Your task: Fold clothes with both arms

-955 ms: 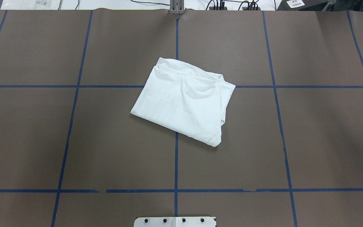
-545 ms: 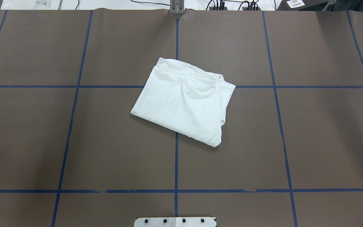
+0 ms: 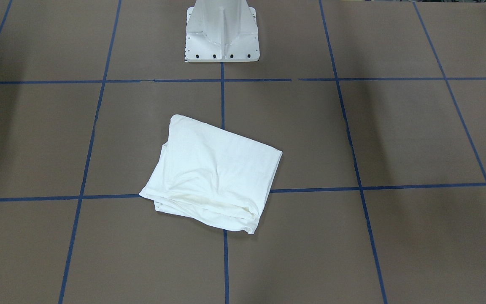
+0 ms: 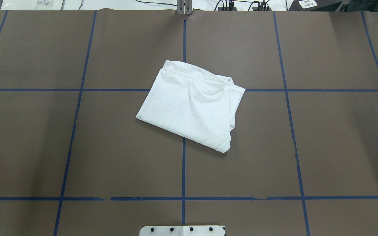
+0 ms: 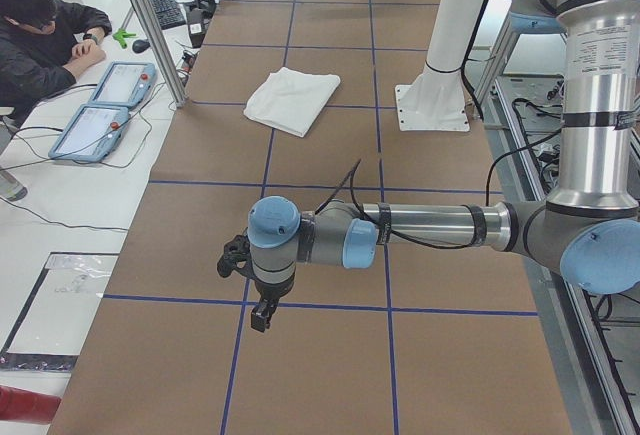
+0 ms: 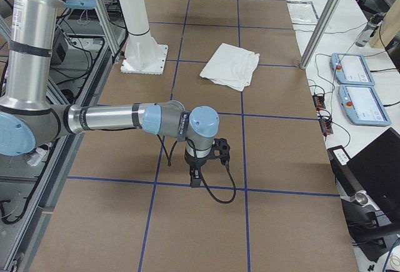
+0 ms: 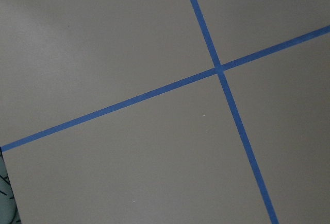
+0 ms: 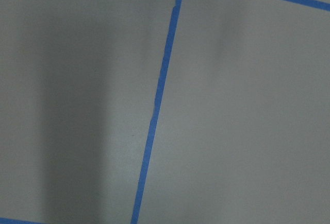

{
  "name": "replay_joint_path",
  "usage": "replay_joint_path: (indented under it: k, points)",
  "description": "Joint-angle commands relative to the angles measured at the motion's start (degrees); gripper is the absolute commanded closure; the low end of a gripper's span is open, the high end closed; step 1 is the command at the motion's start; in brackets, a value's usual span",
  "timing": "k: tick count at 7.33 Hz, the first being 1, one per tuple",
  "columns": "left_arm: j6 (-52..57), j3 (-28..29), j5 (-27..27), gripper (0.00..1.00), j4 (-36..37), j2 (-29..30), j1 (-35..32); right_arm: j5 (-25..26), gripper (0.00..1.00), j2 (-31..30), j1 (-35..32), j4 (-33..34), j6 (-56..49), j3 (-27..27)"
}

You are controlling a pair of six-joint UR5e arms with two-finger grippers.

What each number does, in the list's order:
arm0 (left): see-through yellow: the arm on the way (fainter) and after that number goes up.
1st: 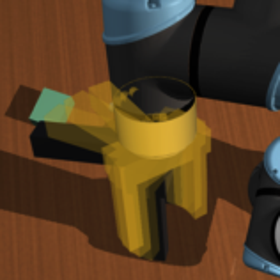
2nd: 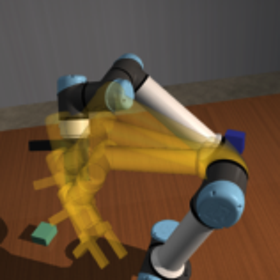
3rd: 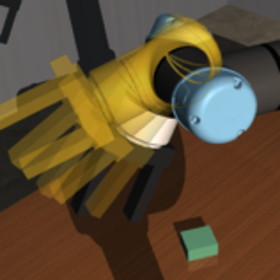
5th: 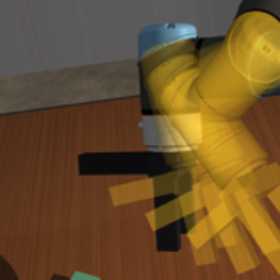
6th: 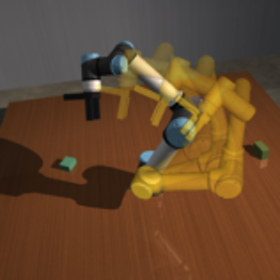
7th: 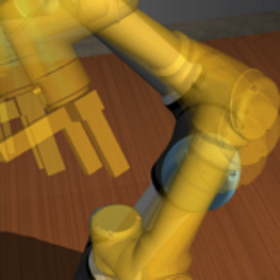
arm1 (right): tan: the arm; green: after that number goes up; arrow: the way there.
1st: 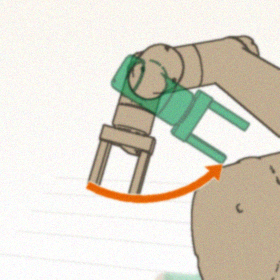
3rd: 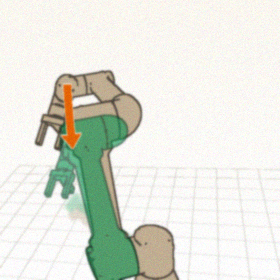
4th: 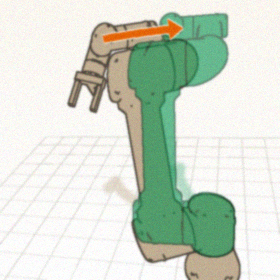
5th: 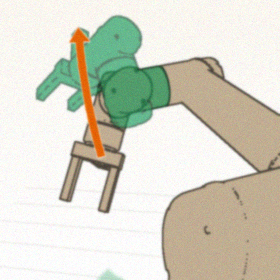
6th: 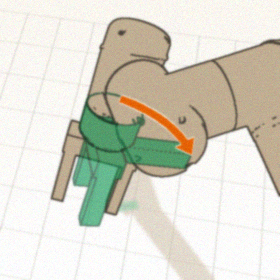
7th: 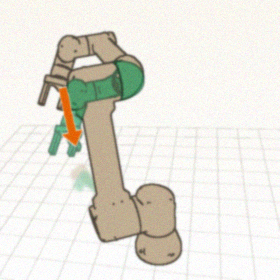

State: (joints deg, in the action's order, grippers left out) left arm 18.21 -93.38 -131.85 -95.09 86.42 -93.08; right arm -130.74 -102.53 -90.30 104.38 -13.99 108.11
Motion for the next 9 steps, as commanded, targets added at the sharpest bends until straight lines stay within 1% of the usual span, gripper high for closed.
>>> replay_joint_path:
  k: [1,3,4,5,7,9]
  points:
    - [0.0,-0.1,-5.1,0.00,-0.3,-1.8,0.0,-3.8,0.00,-0.9,-1.8,-0.3,-0.1,0.1]
    - [0.1,-0.3,-5.2,0.00,-0.6,-2.3,0.0,-3.9,0.00,-0.8,-1.7,-0.8,0.0,0.3]
    - [0.1,-0.3,-5.2,0.00,-0.6,-2.3,0.0,-3.9,0.00,-0.9,-1.7,-3.3,0.1,-0.7]
    - [0.1,-0.3,-5.2,0.00,-0.6,-2.3,0.0,-3.6,0.00,-0.9,-1.7,-4.3,0.1,-1.4]
    - [0.1,-0.3,-5.2,0.00,-0.6,-2.3,0.0,-3.3,0.00,-0.9,-1.7,-4.9,1.9,-1.3]
    - [-0.1,-0.3,-5.1,0.00,0.0,-2.3,0.0,-0.9,0.00,-0.7,-1.6,-5.3,1.8,-1.3]
